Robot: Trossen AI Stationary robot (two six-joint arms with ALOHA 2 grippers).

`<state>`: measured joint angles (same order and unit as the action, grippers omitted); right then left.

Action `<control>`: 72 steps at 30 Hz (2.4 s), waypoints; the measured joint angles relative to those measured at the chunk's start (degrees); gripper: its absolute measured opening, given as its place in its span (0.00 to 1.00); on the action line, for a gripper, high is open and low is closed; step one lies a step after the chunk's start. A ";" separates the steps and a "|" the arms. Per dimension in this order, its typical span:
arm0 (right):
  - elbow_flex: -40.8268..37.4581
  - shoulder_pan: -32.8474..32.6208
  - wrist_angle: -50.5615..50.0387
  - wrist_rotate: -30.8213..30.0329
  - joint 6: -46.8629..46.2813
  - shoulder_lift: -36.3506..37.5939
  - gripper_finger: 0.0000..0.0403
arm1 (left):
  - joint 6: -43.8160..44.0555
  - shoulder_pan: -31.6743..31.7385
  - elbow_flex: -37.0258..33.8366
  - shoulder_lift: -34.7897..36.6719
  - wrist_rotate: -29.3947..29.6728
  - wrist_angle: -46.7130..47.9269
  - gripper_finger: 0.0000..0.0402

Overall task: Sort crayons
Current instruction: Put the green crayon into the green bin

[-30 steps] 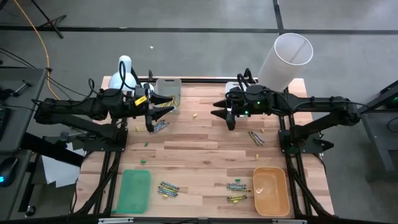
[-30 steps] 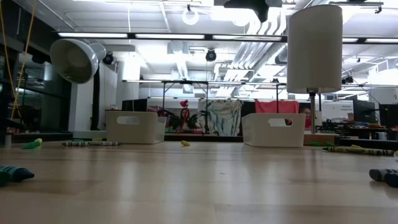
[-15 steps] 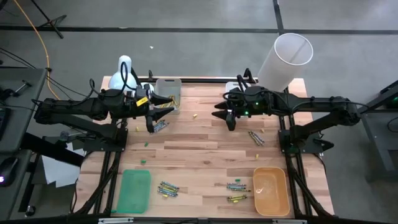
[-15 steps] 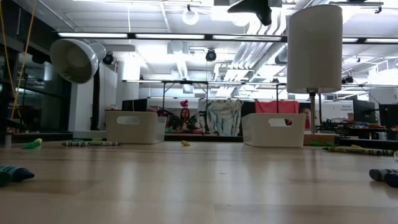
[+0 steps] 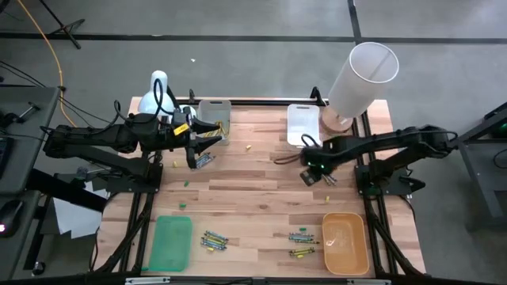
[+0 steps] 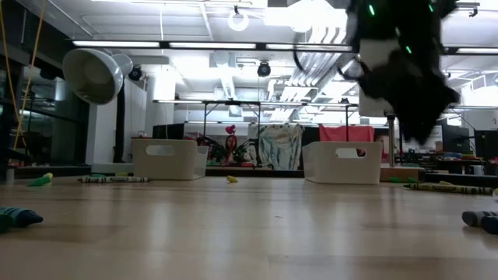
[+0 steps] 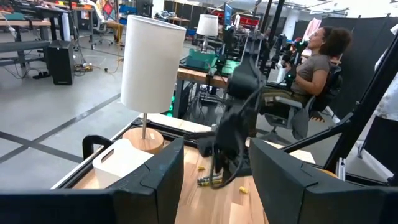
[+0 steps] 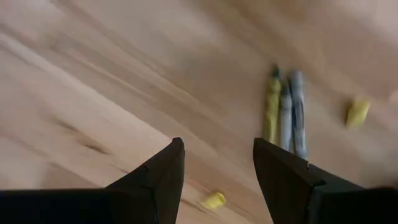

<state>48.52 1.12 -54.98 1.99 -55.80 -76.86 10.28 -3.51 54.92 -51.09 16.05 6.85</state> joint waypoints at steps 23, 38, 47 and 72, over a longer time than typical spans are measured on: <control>-9.77 1.14 9.44 -0.16 -4.80 -6.86 0.39 | 0.03 0.00 0.00 -0.02 0.04 -0.22 0.42; -9.56 0.74 10.90 -0.79 -2.12 -8.98 0.08 | 0.09 0.00 0.00 0.03 0.06 -0.30 0.42; 0.79 -2.31 10.96 -5.37 7.26 -1.98 0.01 | 0.11 0.00 0.02 4.77 0.06 -0.36 0.42; 11.53 -3.33 53.95 9.03 40.35 -8.12 0.00 | -2.42 -0.04 0.02 6.27 3.27 -0.72 0.42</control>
<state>60.05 -2.21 -1.03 11.02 -15.45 -84.99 7.86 -3.55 54.94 -44.82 19.32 6.13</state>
